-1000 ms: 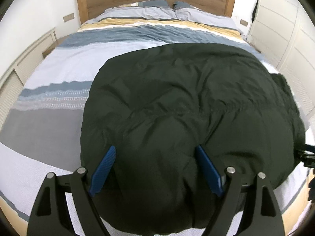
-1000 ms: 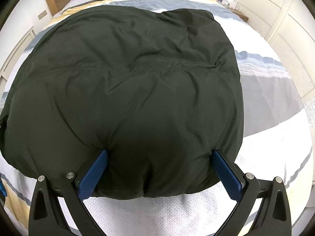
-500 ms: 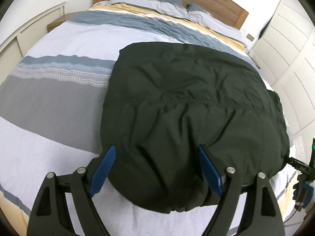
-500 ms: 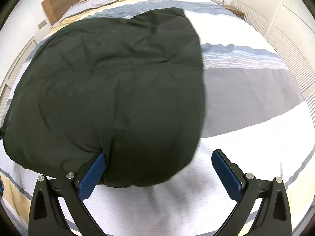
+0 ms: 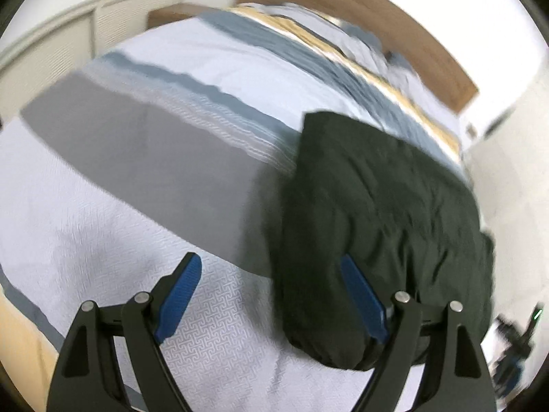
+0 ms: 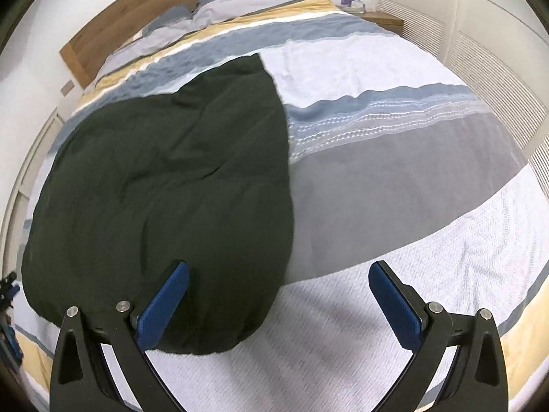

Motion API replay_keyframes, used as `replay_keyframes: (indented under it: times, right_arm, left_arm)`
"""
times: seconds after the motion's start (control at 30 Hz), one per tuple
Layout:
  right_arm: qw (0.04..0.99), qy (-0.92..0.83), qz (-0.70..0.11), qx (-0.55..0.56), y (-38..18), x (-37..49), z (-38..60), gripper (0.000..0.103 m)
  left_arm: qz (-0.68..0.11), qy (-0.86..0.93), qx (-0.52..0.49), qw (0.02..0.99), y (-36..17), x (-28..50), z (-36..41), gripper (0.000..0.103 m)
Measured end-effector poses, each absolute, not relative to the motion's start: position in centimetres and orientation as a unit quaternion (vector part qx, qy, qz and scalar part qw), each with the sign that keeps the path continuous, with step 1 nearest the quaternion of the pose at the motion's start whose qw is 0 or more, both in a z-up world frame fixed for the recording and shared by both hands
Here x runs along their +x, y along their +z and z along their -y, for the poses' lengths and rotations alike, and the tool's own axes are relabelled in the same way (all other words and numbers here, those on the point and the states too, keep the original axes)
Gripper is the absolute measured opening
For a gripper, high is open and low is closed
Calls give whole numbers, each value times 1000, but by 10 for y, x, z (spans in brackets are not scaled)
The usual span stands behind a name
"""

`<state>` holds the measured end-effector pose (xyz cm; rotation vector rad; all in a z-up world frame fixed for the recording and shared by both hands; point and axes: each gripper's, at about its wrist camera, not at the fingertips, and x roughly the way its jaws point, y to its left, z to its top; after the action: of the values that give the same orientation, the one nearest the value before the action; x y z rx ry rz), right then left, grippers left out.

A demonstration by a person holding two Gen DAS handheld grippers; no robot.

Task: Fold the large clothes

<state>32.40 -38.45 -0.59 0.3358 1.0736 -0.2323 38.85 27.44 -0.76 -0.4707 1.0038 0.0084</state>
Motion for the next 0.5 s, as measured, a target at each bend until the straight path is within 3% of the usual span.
replay_keyframes:
  times: [0.23, 0.5]
  right_arm:
    - [836, -91, -504, 198, -21, 349, 411, 102]
    - [801, 4, -493, 340, -56, 384, 419, 102]
  left_arm:
    - [-486, -39, -316, 814, -26, 401, -299, 84]
    - [-528, -136, -397, 738, -79, 447, -287, 84]
